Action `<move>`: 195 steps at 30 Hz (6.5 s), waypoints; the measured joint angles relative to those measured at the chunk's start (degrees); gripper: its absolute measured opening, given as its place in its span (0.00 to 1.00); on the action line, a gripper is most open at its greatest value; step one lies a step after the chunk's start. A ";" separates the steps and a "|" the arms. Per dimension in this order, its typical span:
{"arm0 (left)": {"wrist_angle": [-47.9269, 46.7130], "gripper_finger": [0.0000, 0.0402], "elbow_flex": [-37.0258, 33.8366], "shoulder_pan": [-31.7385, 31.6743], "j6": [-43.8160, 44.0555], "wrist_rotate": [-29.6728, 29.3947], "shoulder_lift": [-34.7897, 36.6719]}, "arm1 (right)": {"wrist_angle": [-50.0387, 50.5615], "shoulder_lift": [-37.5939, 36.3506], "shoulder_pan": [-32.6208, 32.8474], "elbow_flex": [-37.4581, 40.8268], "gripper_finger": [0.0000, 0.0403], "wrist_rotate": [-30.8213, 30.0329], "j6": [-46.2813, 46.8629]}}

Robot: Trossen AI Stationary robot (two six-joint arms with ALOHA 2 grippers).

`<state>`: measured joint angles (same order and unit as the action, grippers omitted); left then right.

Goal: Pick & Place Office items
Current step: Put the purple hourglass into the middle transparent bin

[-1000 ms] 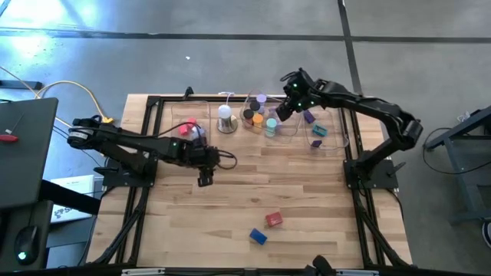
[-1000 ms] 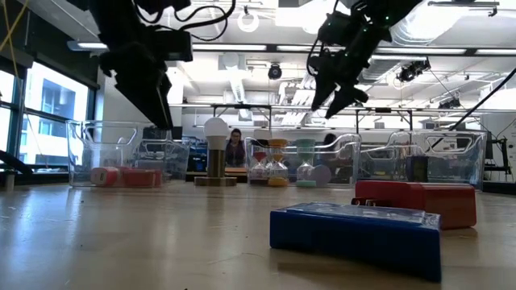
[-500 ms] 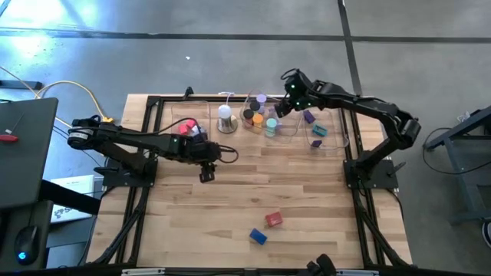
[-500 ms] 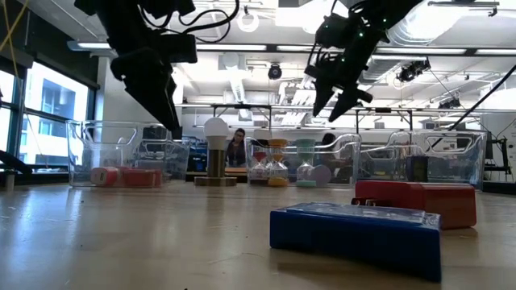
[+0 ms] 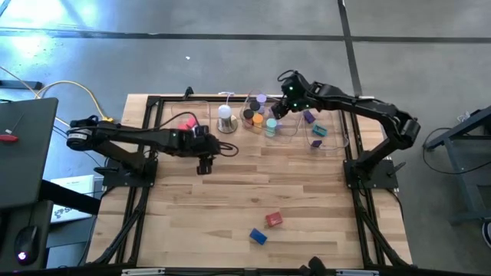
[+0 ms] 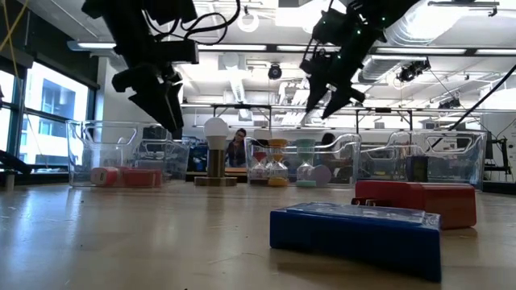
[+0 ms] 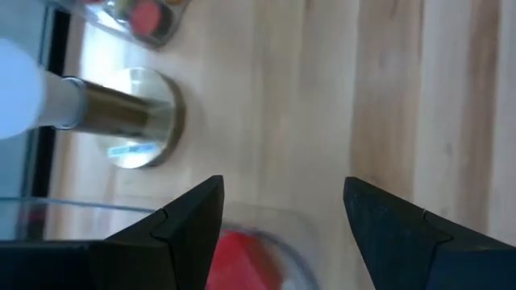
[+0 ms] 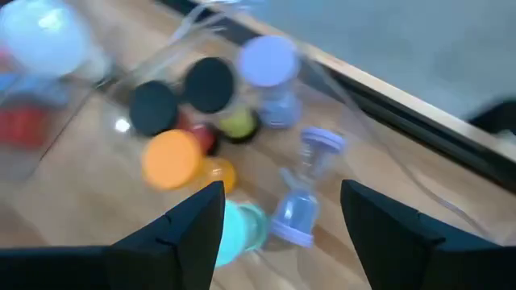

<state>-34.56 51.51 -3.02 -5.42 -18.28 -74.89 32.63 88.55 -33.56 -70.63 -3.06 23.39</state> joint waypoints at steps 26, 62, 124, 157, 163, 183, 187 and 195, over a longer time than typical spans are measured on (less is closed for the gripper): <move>10.72 0.61 0.00 -25.22 -5.32 15.78 6.73 | -7.46 0.72 0.54 -2.05 0.46 1.75 -11.80; 15.51 0.61 0.00 -31.89 23.35 44.30 6.78 | 14.62 0.94 -4.78 -7.91 0.95 12.91 -7.30; 12.45 0.61 0.00 -39.27 7.50 46.62 6.78 | 29.04 28.15 -3.24 -29.20 0.92 5.02 19.23; 12.32 0.61 0.00 -40.86 4.98 45.19 6.78 | 15.95 28.49 -4.65 -17.34 0.92 6.35 25.95; 11.96 0.61 0.00 -40.86 4.97 45.20 6.78 | 14.53 32.46 -5.09 -17.43 0.92 10.22 26.34; 11.00 0.61 -0.02 -40.86 4.45 42.49 6.75 | 12.67 33.94 -5.77 -17.57 0.36 9.37 24.72; 11.01 0.61 -0.02 -40.86 4.30 41.97 6.75 | 12.60 33.92 -5.82 -17.57 0.24 8.63 22.61; 11.01 0.61 -0.02 -40.86 4.30 41.97 6.75 | 12.60 33.83 -5.83 -17.66 0.21 7.65 21.25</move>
<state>-23.55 51.48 -43.88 -1.13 23.68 -68.14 45.23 122.39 -39.39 -88.29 4.59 44.63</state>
